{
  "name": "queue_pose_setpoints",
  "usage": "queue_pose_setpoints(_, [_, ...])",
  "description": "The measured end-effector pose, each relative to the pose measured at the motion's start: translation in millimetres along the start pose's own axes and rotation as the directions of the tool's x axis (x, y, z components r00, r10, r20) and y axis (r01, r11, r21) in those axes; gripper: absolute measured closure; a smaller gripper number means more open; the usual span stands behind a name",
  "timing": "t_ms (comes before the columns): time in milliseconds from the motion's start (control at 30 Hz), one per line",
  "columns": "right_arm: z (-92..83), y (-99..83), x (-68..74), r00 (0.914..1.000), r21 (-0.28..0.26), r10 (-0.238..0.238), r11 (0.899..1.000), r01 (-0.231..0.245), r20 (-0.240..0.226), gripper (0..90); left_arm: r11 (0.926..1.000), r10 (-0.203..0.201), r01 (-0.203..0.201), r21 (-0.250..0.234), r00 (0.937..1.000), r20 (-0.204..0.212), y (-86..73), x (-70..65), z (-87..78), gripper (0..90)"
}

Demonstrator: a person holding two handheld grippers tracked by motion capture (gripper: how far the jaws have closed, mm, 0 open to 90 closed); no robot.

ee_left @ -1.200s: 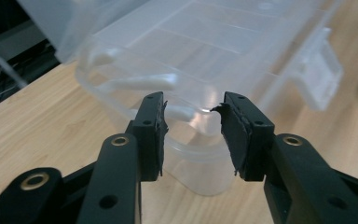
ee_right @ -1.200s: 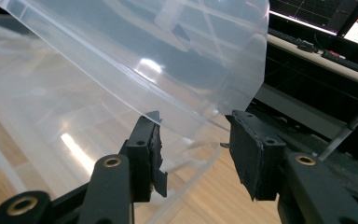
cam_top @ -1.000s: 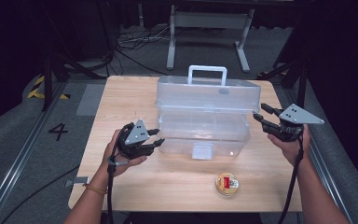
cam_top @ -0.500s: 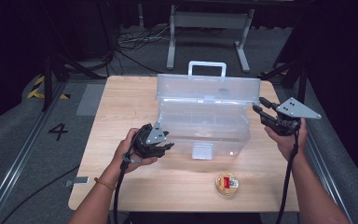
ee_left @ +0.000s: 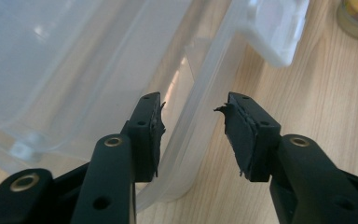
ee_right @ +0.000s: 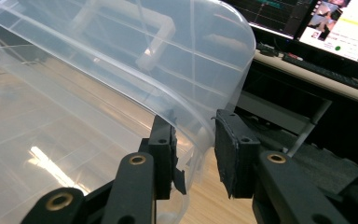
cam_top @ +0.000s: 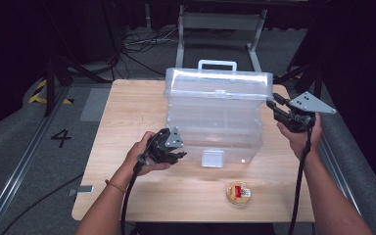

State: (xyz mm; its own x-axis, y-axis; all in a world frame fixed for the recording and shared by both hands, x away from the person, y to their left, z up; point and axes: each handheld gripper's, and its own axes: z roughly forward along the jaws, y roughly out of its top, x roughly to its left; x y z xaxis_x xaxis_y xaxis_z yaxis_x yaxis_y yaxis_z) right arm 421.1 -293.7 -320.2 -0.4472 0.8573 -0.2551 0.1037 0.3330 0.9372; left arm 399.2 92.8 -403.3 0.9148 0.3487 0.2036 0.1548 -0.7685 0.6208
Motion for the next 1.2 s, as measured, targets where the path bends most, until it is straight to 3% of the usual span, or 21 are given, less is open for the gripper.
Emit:
queue_pose_setpoints(233, [7.1,10.7,-0.4,0.9986,0.023,-0.010,1.000,0.008,0.053,71.9,0.9989,-0.009,0.007,0.047,0.9997,0.021,-1.1,9.0,6.9,66.1])
queue_pose_setpoints(433, [20.4,15.8,-3.0,0.9944,-0.004,-0.012,1.000,0.012,0.105,74.5,0.9955,0.032,-0.038,0.086,0.9970,0.071,3.9,13.2,8.6,70.4])
queue_pose_setpoints(633, [31.7,19.7,-7.0,0.9901,-0.025,0.000,1.000,0.003,0.140,77.9,0.9927,0.040,-0.052,0.109,0.9934,0.107,7.8,16.0,10.0,75.0])
queue_pose_setpoints(767, [41.8,21.7,-10.7,0.9857,-0.041,0.011,0.999,-0.005,0.168,80.7,0.9935,0.050,-0.063,0.095,0.9899,0.133,7.3,18.4,11.4,76.7])
queue_pose_setpoints(933, [52.8,27.2,-17.7,0.9843,-0.027,-0.013,0.999,0.018,0.176,82.9,0.9950,0.049,-0.061,0.080,0.9883,0.145,5.4,19.8,12.1,77.1])
queue_pose_setpoints(1200, [64.5,31.1,-24.3,0.9816,-0.010,-0.034,0.999,0.037,0.188,84.6,0.9965,0.043,-0.052,0.066,0.9892,0.140,3.8,19.1,12.3,76.7])
